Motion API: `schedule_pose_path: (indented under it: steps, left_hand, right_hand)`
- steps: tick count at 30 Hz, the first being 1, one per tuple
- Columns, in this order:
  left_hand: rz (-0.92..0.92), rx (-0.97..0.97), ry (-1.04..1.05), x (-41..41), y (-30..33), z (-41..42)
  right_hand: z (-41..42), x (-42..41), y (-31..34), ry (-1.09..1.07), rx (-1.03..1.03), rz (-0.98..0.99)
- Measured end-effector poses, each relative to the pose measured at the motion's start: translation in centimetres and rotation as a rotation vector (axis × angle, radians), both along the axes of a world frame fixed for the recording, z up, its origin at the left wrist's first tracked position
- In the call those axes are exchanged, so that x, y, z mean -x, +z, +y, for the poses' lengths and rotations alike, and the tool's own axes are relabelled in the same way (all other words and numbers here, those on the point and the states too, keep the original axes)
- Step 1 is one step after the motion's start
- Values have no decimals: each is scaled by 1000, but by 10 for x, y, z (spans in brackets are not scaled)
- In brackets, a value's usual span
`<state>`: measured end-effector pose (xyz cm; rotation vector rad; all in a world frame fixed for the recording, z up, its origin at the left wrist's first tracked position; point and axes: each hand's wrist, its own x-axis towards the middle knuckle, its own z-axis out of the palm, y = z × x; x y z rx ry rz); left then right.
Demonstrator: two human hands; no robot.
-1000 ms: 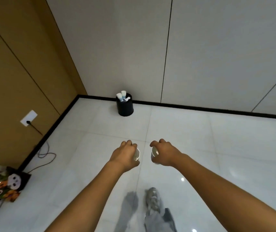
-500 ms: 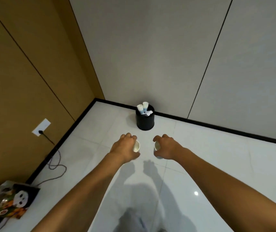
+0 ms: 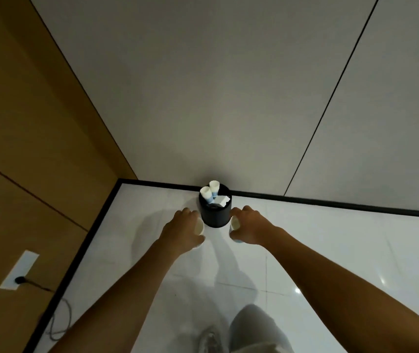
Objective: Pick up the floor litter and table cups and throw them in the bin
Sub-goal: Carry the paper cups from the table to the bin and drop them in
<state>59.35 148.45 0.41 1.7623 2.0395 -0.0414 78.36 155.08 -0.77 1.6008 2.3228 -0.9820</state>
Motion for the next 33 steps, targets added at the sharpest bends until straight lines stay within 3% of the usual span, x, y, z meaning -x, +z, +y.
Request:
schedule_pose_path:
  steps: [15,33]
  left_hand:
    - [-45,27,130,47,-40,259]
    - [-174,105,390,133,-143,390]
  right_hand:
    - [275,70,-25,101,8,-31]
    - [434,160,-117,118,51,-92]
